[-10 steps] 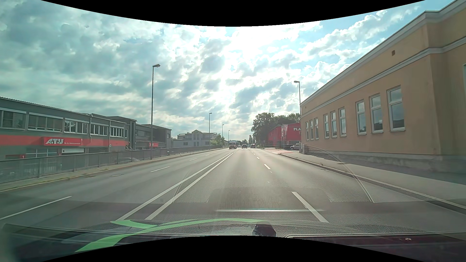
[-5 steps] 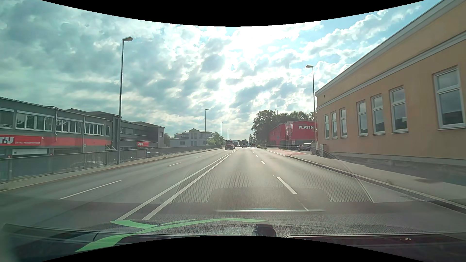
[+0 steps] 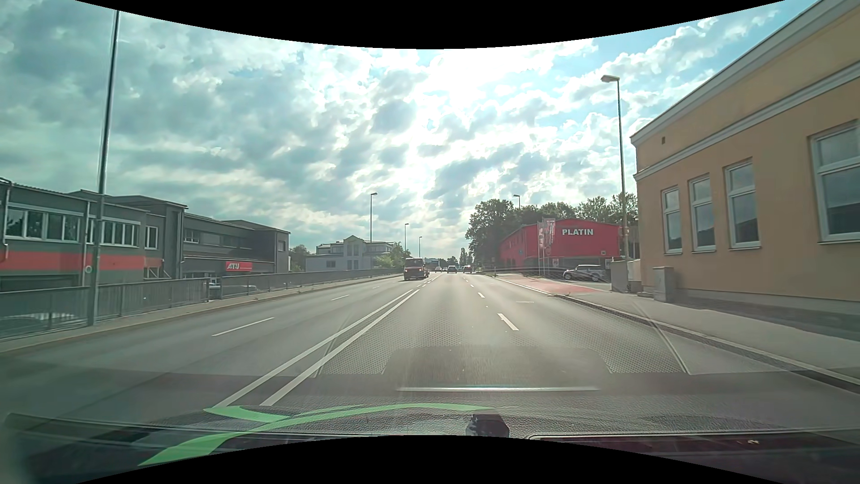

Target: Follow the waypoints while adhering to traffic rules and regulations

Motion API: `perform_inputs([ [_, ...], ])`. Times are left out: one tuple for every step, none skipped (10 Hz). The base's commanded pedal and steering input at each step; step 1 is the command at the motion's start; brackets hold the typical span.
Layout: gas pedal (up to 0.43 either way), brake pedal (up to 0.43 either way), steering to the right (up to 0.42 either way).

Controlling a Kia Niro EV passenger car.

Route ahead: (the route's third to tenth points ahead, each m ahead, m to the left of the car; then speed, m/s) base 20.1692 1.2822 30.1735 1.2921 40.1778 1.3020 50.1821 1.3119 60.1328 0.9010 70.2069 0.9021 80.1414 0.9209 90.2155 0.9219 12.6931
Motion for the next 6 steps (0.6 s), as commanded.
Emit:
perform_inputs([
  [0.197,0.0,-0.004],
  [0.197,0.0,-0.005],
  [0.197,0.0,-0.005],
  [0.197,0.0,-0.005],
  [0.197,0.0,-0.005],
  [0.197,0.0,-0.005],
])
